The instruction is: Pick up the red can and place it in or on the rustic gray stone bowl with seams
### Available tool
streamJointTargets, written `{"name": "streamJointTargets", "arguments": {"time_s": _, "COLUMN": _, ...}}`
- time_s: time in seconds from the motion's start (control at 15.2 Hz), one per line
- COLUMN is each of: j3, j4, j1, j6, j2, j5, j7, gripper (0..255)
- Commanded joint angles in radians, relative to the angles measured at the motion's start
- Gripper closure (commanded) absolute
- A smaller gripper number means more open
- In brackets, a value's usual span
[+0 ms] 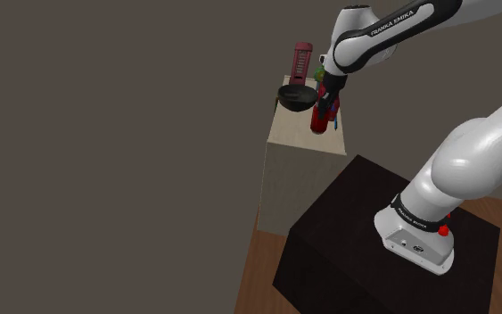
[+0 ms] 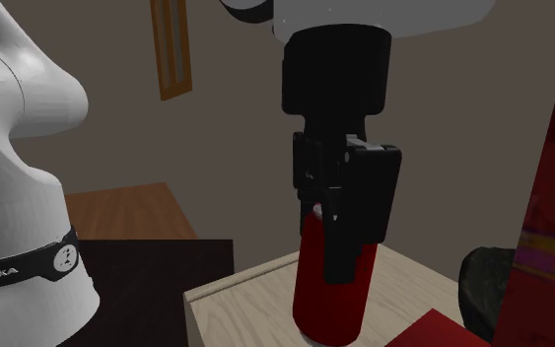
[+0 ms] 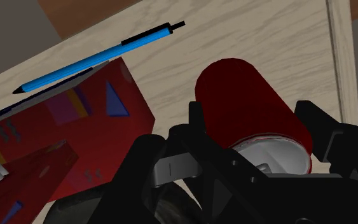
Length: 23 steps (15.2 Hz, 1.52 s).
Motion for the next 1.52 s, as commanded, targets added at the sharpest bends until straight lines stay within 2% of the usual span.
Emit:
{"name": "streamJointTargets", "arguments": {"time_s": 0.0, "j3": 0.000, "j4": 0.000, "j1": 0.000, "j6": 0.000, "j2": 0.000, "j5": 0.000, "j7": 0.000, "gripper": 255}}
{"name": "streamJointTargets", "arguments": {"time_s": 1.45, "j3": 0.028, "j4": 0.191, "j1": -0.001, "j6": -0.330, "j2": -0.140, "j5": -0.002, "j7": 0.008, "gripper": 255}}
